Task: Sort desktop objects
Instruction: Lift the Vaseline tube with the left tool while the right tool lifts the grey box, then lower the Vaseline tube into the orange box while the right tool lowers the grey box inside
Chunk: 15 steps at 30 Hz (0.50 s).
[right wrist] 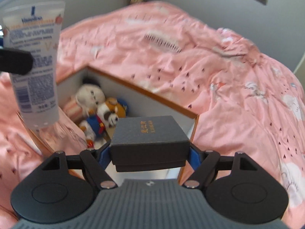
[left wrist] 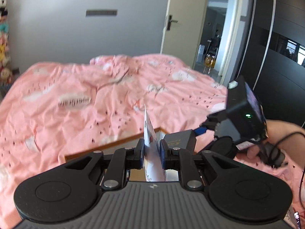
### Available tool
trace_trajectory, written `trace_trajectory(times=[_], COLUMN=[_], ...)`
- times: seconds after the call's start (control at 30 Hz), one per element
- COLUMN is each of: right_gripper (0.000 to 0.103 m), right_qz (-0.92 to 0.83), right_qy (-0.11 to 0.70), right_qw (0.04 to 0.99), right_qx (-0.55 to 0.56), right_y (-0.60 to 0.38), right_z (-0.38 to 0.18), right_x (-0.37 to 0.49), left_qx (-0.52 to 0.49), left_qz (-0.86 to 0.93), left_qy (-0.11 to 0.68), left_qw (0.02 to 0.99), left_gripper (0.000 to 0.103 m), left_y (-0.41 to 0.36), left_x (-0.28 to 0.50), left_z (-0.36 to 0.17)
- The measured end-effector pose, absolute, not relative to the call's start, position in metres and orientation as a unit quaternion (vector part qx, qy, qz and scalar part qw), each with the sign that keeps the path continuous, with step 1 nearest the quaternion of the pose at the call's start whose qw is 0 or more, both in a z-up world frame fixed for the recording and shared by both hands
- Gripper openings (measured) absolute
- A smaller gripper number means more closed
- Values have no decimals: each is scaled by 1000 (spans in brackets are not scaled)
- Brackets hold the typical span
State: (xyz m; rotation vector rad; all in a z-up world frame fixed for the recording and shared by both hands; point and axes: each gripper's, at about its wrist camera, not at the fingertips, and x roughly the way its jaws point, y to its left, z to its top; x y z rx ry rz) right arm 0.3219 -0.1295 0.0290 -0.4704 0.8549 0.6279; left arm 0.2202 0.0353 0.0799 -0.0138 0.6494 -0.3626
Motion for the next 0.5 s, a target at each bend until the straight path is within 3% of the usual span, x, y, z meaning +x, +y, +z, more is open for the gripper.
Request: trace_trajectory(times=[0.5], right_gripper=[79], right_qz=[363], right_qy=[409], right_qw=[627], right_qx=[-555], right_y=[-67], right_z=[-46], right_x=[361], left_qx=[-20], left_qz=[-170], left_qy=[385], left_qw=[907], left_gripper=[19], left_y=[43], left_x=[250], left_z=[33])
